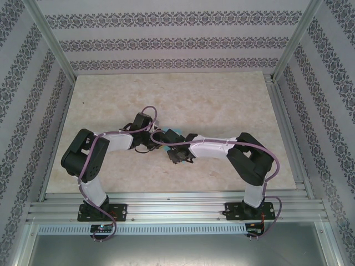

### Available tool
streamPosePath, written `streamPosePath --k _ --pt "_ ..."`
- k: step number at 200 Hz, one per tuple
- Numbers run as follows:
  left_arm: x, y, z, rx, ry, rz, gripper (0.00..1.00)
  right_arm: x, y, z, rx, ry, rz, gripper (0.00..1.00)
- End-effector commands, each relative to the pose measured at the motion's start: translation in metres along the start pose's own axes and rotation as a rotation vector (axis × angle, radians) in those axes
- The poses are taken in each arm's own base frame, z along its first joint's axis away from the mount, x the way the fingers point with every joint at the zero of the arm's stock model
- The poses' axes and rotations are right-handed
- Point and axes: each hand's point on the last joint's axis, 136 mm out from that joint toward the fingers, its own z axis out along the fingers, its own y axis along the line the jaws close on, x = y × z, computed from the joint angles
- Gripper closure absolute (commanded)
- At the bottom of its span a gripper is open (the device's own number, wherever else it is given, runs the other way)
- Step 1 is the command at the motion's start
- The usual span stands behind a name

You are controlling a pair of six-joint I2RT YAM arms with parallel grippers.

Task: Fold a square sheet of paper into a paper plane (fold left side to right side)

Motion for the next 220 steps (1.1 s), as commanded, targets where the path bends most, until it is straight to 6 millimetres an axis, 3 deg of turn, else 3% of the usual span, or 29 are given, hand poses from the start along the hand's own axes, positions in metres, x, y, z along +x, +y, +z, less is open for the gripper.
streamPosePath --k 1,53,86,108,121,161,195,220 --pt "0.0 -0.013 0.0 0.014 0.012 0.046 0.83 0.001 0.002 0.001 0.013 -0.005 -0.009 0.8" --pt "-0.011 -0.029 -0.027 -0.02 -0.027 0.128 0.74 -0.001 0.001 -0.002 -0.053 -0.031 0.043 0.94" --pt "-0.02 -0.028 -0.049 -0.036 -0.095 0.141 0.51 -0.008 0.002 -0.011 -0.132 -0.066 0.086 0.96" --pt "-0.025 -0.021 -0.065 -0.036 -0.152 0.122 0.5 -0.011 0.004 -0.017 -0.219 -0.082 0.125 0.96" --pt "-0.025 -0.016 -0.069 -0.032 -0.167 0.1 0.55 -0.013 0.006 -0.018 -0.275 -0.083 0.145 0.96" --pt "-0.014 -0.011 -0.043 0.042 -0.094 0.057 0.81 -0.019 0.005 -0.019 -0.39 -0.088 0.204 0.96" --pt "-0.006 -0.019 -0.013 0.085 -0.036 0.056 0.82 -0.02 0.003 -0.02 -0.416 -0.089 0.219 0.96" --pt "-0.006 -0.023 -0.002 0.095 -0.027 0.052 0.79 -0.019 0.001 -0.017 -0.431 -0.081 0.232 0.95"
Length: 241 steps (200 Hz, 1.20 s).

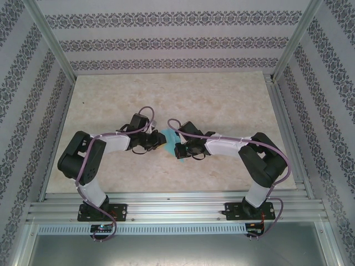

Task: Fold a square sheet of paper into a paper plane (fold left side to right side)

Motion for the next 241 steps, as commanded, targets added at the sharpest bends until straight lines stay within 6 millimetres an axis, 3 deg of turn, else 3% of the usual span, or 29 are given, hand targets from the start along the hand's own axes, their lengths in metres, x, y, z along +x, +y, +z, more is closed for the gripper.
streamPosePath --k 1,38,109,174,241 --pt "-0.009 -0.03 0.007 0.095 -0.02 0.037 0.78 -0.007 0.008 -0.005 -0.064 -0.028 0.013 0.95" --pt "-0.006 -0.03 0.017 0.091 -0.004 0.035 0.74 -0.007 0.005 -0.001 -0.076 -0.019 0.029 0.95" --pt "0.0 -0.003 0.039 0.018 0.023 -0.024 0.73 -0.008 0.002 0.003 -0.09 0.0 0.048 0.92" --pt "0.007 0.021 0.042 -0.052 0.024 -0.062 0.72 -0.023 -0.004 -0.008 -0.058 -0.024 0.051 0.76" --pt "0.007 0.022 0.041 -0.066 0.025 -0.059 0.72 -0.022 -0.006 -0.003 -0.027 0.011 0.019 0.72"
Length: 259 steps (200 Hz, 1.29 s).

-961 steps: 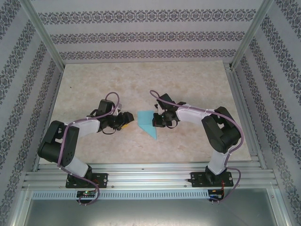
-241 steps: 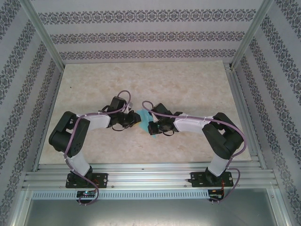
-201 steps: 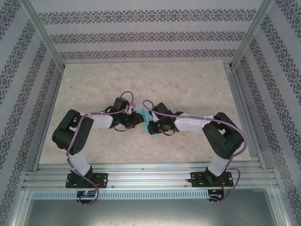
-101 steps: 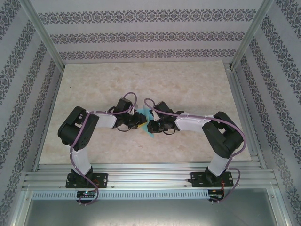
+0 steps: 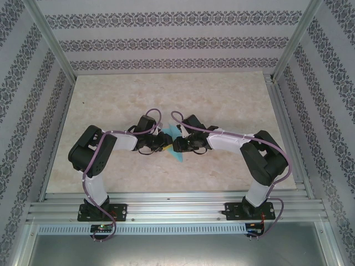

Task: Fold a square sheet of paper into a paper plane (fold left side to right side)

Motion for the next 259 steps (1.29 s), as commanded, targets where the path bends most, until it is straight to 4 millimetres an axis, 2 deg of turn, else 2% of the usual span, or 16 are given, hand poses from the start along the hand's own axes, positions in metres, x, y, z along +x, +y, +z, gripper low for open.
streamPosePath --k 1,39,82,140,158,179,214,259 --pt "0.003 0.023 0.008 -0.083 -0.004 -0.031 0.72 0.002 -0.005 0.007 0.029 0.023 -0.017 0.71" --pt "0.003 0.022 0.008 -0.087 -0.001 -0.03 0.72 0.012 -0.008 0.012 0.06 0.048 -0.022 0.69" --pt "0.003 0.024 0.008 -0.093 0.0 -0.033 0.72 0.025 -0.007 0.007 0.145 0.059 -0.073 0.68" --pt "0.003 0.024 0.009 -0.093 0.0 -0.034 0.73 0.034 -0.006 0.005 0.237 0.079 -0.13 0.73" --pt "0.003 0.024 0.009 -0.094 0.001 -0.035 0.72 0.034 -0.005 0.003 0.247 0.077 -0.134 0.74" --pt "0.003 0.025 0.009 -0.096 0.001 -0.036 0.73 0.031 -0.006 -0.004 0.277 0.061 -0.15 0.65" --pt "0.002 0.025 0.01 -0.095 -0.001 -0.039 0.73 0.022 0.003 -0.021 0.346 0.039 -0.224 0.65" --pt "0.003 0.025 0.01 -0.094 0.001 -0.041 0.73 0.027 0.014 -0.008 0.385 0.06 -0.27 0.65"
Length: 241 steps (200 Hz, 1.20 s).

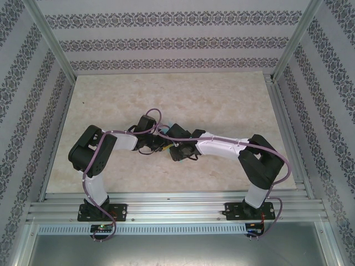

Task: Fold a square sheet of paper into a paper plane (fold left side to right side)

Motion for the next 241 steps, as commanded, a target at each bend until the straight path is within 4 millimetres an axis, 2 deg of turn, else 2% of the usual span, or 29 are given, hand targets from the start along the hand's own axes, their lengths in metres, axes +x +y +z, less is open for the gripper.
streamPosePath --k 1,20,80,203,241 --pt "0.003 0.026 0.01 -0.089 0.0 -0.038 0.73 -0.004 0.001 -0.001 0.063 -0.005 -0.045 0.64" --pt "0.003 0.025 0.01 -0.088 0.0 -0.038 0.73 -0.003 0.003 0.002 0.108 0.003 -0.068 0.63" --pt "0.004 0.025 0.01 -0.087 -0.001 -0.039 0.73 0.006 -0.008 0.009 0.188 0.028 -0.048 0.66" --pt "0.003 0.025 0.01 -0.087 0.0 -0.04 0.73 0.019 -0.004 0.023 0.195 0.068 -0.051 0.79" --pt "0.003 0.026 0.01 -0.09 0.001 -0.041 0.73 0.023 -0.005 0.026 0.191 0.071 -0.034 0.79"
